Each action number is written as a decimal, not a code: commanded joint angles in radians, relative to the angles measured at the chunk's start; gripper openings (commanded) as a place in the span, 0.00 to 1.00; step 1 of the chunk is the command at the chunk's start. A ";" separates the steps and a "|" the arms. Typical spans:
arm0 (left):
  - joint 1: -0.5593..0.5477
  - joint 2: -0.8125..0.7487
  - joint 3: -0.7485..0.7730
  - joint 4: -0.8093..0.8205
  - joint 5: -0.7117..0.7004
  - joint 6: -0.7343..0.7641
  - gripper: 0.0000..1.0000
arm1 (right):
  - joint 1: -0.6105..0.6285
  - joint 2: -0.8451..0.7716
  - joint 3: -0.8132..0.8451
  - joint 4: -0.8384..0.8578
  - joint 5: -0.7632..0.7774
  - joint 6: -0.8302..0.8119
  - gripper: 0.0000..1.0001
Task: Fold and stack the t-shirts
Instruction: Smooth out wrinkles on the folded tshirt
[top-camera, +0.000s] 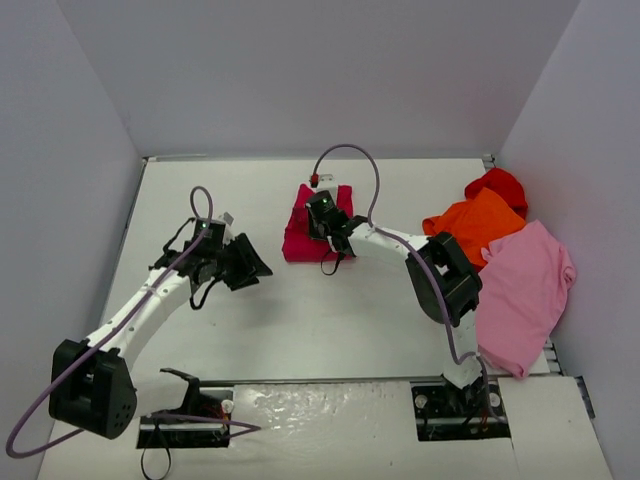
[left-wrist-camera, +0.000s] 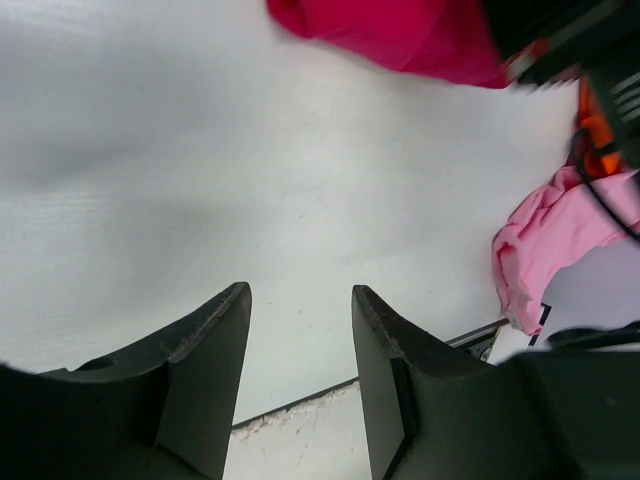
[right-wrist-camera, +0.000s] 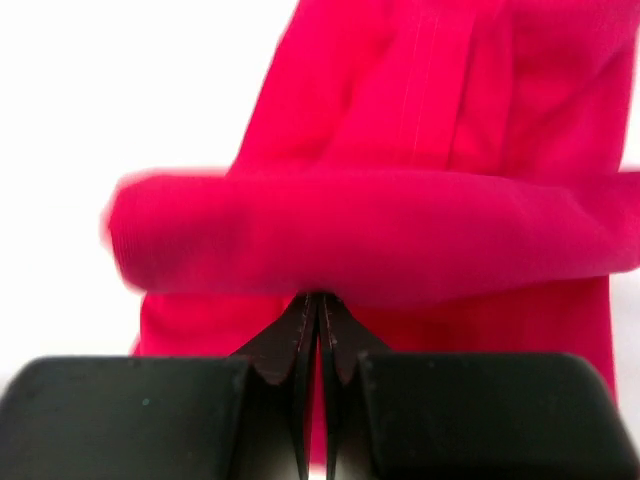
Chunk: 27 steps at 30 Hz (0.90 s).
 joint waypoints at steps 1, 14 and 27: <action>0.004 -0.051 -0.036 0.084 0.015 -0.037 0.41 | -0.055 0.040 0.209 0.018 -0.018 -0.063 0.00; 0.002 -0.051 -0.109 0.105 0.024 -0.029 0.41 | -0.128 0.172 0.450 -0.083 -0.065 -0.089 0.00; 0.002 -0.034 -0.129 0.130 0.048 -0.030 0.41 | -0.118 0.092 0.151 -0.047 -0.129 -0.023 0.00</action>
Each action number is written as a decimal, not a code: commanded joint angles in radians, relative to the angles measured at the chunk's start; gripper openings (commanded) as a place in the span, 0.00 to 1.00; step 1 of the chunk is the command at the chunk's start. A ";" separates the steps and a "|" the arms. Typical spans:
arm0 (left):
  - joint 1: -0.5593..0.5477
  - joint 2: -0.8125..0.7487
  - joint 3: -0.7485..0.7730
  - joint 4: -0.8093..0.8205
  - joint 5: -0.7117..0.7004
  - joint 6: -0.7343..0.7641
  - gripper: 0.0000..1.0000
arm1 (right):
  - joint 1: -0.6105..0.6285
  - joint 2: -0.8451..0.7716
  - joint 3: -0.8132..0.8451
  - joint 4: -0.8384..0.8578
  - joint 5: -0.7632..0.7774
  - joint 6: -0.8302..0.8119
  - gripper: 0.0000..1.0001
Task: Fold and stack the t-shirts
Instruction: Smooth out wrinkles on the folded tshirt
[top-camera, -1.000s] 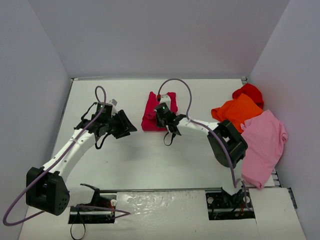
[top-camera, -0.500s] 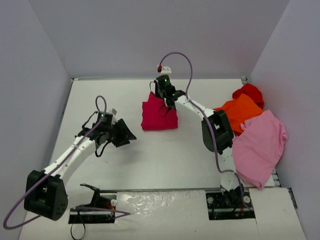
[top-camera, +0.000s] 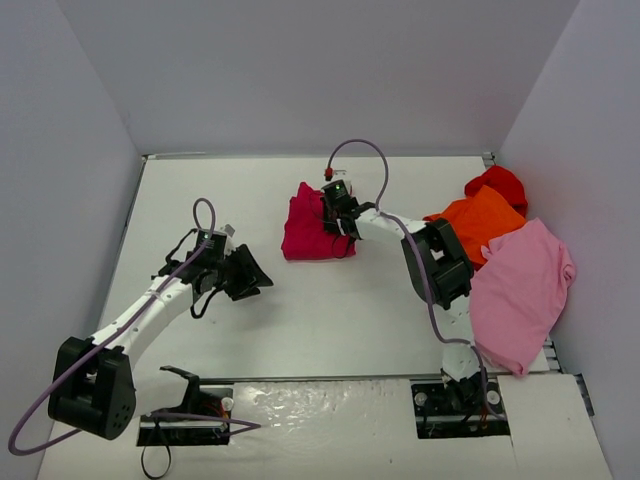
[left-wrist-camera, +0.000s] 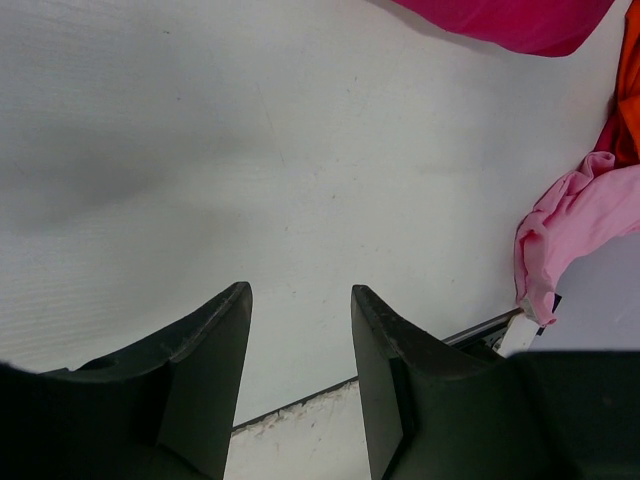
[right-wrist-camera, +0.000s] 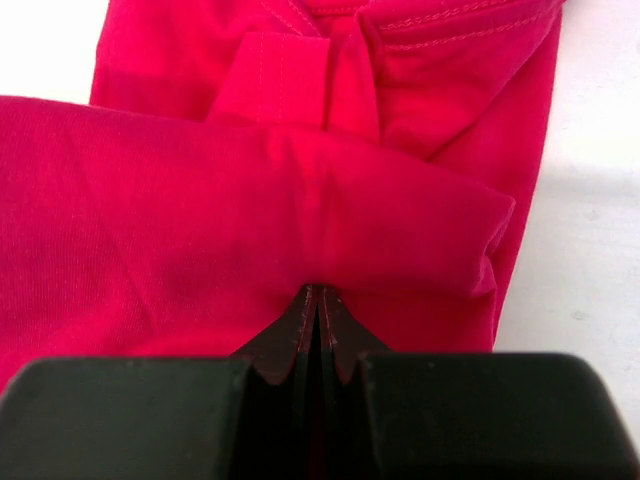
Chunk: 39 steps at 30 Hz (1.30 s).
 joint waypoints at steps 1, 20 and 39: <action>0.002 -0.010 0.022 0.050 0.022 -0.006 0.41 | 0.019 -0.069 -0.038 0.040 -0.048 0.021 0.00; 0.002 -0.044 0.022 0.007 0.067 0.025 0.41 | 0.470 -0.578 -0.792 0.011 0.044 0.371 0.00; -0.002 -0.139 -0.028 -0.029 0.075 0.032 0.45 | 0.563 -0.961 -0.714 -0.291 0.351 0.454 0.75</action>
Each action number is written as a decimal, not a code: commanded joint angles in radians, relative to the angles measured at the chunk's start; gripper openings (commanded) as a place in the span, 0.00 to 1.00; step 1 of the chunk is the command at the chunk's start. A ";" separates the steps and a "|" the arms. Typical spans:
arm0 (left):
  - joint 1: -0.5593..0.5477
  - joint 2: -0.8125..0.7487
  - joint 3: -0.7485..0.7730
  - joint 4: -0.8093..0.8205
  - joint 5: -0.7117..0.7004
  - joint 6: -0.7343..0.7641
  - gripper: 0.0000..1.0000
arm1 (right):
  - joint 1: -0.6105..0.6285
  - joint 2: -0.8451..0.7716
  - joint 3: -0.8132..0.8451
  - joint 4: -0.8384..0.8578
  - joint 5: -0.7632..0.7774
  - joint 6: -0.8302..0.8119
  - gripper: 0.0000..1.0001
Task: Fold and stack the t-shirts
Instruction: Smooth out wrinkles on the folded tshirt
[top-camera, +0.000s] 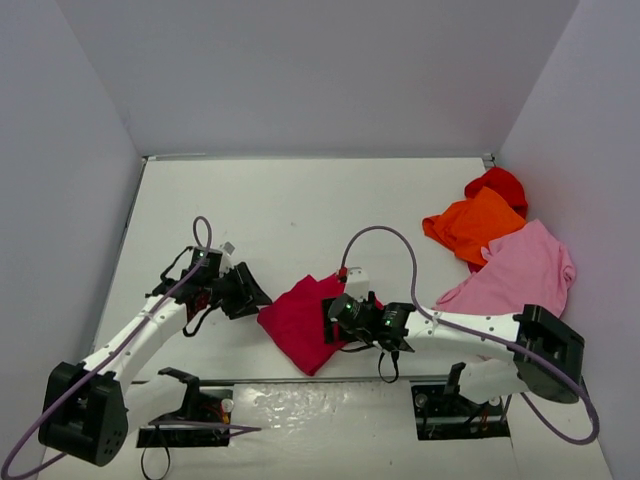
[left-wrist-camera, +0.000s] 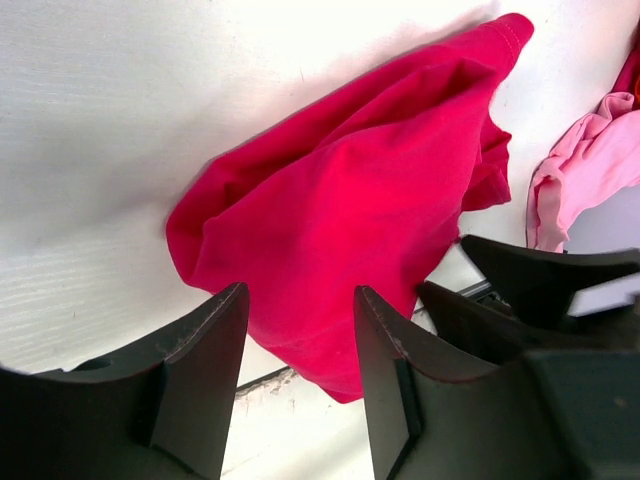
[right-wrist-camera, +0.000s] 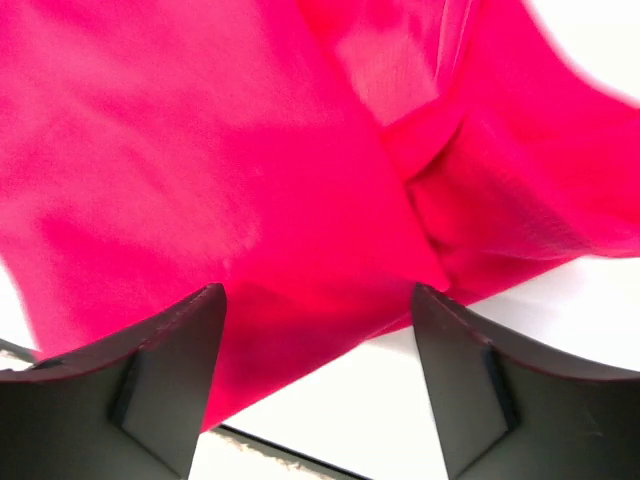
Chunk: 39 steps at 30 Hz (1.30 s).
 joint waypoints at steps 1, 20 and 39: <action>-0.001 -0.008 0.104 -0.001 0.000 0.032 0.47 | -0.003 -0.113 0.157 -0.129 0.175 -0.012 0.75; -0.044 0.510 0.360 0.157 0.244 0.078 0.53 | 0.004 -0.321 -0.109 -0.190 0.077 0.246 0.74; -0.057 0.560 0.388 0.171 0.236 0.086 0.53 | -0.011 -0.103 -0.172 0.117 0.000 0.182 0.70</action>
